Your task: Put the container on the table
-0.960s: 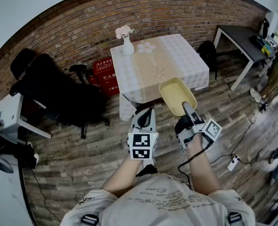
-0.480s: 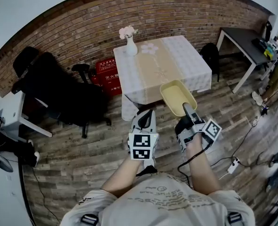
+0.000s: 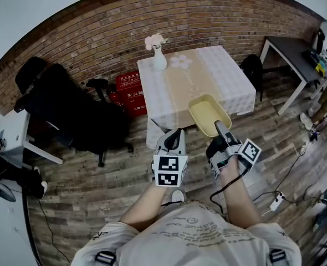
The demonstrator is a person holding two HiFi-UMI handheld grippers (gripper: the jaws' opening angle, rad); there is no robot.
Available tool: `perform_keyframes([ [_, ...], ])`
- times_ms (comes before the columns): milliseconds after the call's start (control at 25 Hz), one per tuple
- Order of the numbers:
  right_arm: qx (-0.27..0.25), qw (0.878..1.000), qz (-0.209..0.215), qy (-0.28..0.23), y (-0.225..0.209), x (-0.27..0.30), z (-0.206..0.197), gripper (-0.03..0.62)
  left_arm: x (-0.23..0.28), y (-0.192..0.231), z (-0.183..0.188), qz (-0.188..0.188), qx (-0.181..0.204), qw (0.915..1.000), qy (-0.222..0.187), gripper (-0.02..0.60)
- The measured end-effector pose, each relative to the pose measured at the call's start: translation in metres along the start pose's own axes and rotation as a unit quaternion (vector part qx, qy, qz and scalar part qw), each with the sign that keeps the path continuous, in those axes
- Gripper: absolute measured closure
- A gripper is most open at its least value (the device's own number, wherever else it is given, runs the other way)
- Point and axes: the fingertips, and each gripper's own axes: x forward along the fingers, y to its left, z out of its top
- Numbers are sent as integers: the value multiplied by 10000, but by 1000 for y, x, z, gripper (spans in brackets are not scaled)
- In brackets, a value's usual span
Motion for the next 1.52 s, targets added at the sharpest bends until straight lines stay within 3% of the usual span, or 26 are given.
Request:
perform_keyframes([
  [640,105,9999,35,88,-9,100,-17,385,51,87,9,40,-73,9999,88,577],
  [1120,133,9994,101,309,-24,139,-12,385,71,110,4,321,-69,9994,66,577],
  [1520,176,9982,89,561,-40,201,-8,385,111,154,5,532,-145,9984,100,577],
])
